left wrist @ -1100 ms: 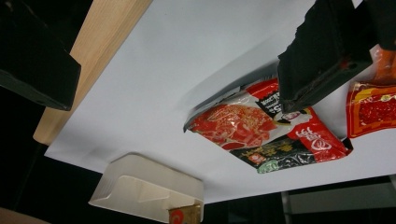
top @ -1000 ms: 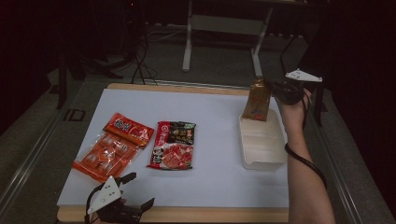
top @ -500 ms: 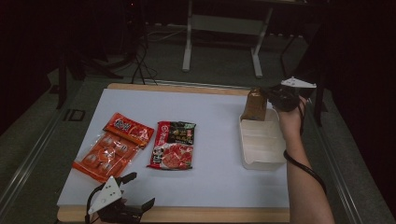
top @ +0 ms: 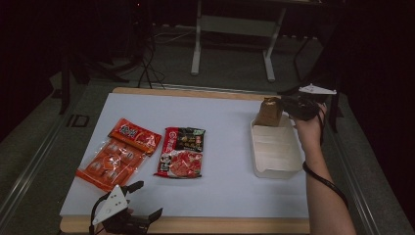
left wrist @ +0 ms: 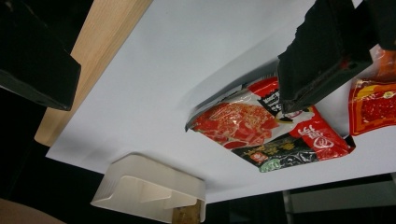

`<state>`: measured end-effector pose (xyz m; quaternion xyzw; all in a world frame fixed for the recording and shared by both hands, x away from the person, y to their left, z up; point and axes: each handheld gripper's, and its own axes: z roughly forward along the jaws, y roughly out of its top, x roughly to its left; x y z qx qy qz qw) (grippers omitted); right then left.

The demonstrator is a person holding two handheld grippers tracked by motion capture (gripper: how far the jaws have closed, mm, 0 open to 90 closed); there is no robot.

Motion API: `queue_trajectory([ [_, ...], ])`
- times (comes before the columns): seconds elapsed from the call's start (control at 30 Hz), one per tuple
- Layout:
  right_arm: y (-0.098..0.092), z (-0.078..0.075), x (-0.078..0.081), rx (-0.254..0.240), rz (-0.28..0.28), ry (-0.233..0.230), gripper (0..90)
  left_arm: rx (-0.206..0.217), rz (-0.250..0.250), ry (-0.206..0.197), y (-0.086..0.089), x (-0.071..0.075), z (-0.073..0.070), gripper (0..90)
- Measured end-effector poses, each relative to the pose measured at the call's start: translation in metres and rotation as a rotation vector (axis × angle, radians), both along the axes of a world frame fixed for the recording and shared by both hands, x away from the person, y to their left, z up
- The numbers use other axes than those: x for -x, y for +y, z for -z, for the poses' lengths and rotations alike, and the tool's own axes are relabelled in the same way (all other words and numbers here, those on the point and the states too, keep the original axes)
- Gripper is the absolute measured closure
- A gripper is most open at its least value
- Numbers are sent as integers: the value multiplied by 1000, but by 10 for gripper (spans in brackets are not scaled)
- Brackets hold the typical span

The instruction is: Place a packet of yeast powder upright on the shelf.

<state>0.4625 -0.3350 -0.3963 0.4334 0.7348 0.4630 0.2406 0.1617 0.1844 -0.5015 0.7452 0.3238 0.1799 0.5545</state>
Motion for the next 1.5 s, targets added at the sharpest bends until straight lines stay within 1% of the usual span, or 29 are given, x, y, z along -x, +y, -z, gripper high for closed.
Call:
queue_trajectory([
  [0.03,-1,-1,1,2,7,-2,623,0,1,0,0,0,0,3],
  [0.07,-1,-1,1,2,7,-2,623,0,1,0,0,0,0,3],
  [0.13,-2,-3,6,-14,9,-10,546,-4,5,0,-1,0,0,3],
  [0.2,-3,-5,7,-21,11,-8,546,-4,5,0,-1,0,0,3],
  [0.23,-3,-5,7,-21,11,-8,522,-6,5,-6,-1,0,-1,3],
  [0.27,-2,-10,14,-28,0,-25,477,-11,3,-10,-1,0,-1,3],
  [0.33,-2,-11,16,-31,-1,-34,470,-19,-2,-20,-1,0,-1,3],
  [0.37,-1,-14,19,-35,-7,-42,450,-16,-1,-23,-1,0,-1,3],
  [0.43,2,-20,27,-51,-13,-62,394,-10,-3,-29,0,0,-2,4],
  [0.5,6,-24,35,-65,-14,-66,361,-5,-7,-35,0,0,-3,4],
  [0.6,12,-28,46,-81,-34,-74,287,5,-16,-44,0,0,-5,4],
  [0.63,15,-30,52,-94,-51,-67,266,3,-21,-44,0,0,-6,3],
  [0.7,19,-32,62,-124,-71,-69,205,15,-16,-25,1,0,-7,4],
  [0.77,23,-32,72,-148,-105,-70,139,26,-18,-7,1,-1,-8,4],
  [0.83,27,-31,84,-165,-141,-73,132,24,-17,3,1,-1,-10,4],
  [0.87,29,-30,90,-166,-154,-79,124,30,-15,14,1,-2,-11,4],
  [0.9,32,-29,96,-162,-159,-84,126,43,-12,24,1,-2,-12,4],
  [0.93,33,-28,102,-159,-180,-81,115,61,-10,28,1,-3,-13,4],
  [0.97,35,-27,108,-167,-201,-86,113,73,-11,30,1,-4,-14,4],
  [1.0,37,-25,114,-175,-221,-84,114,69,-16,29,1,-5,-14,4],
  [1.07,41,-21,125,-182,-267,-55,136,68,-26,16,2,-6,-16,3],
  [1.17,46,-12,143,-206,-322,-52,138,66,-25,8,3,-8,-19,3],
  [1.23,49,-7,154,-201,-341,-58,139,76,-21,5,3,-9,-21,3],
  [1.3,51,-2,164,-191,-349,-81,139,81,-31,12,4,-11,-23,4],
  [1.37,52,2,173,-193,-353,-83,139,102,-27,31,6,-15,-24,4],
  [1.43,53,5,180,-192,-367,-81,139,122,-30,40,9,-20,-24,4],
  [1.47,54,7,184,-190,-365,-84,139,127,-33,43,10,-22,-24,3],
  [1.5,54,9,188,-188,-375,-85,136,127,-39,42,11,-24,-24,3],
])
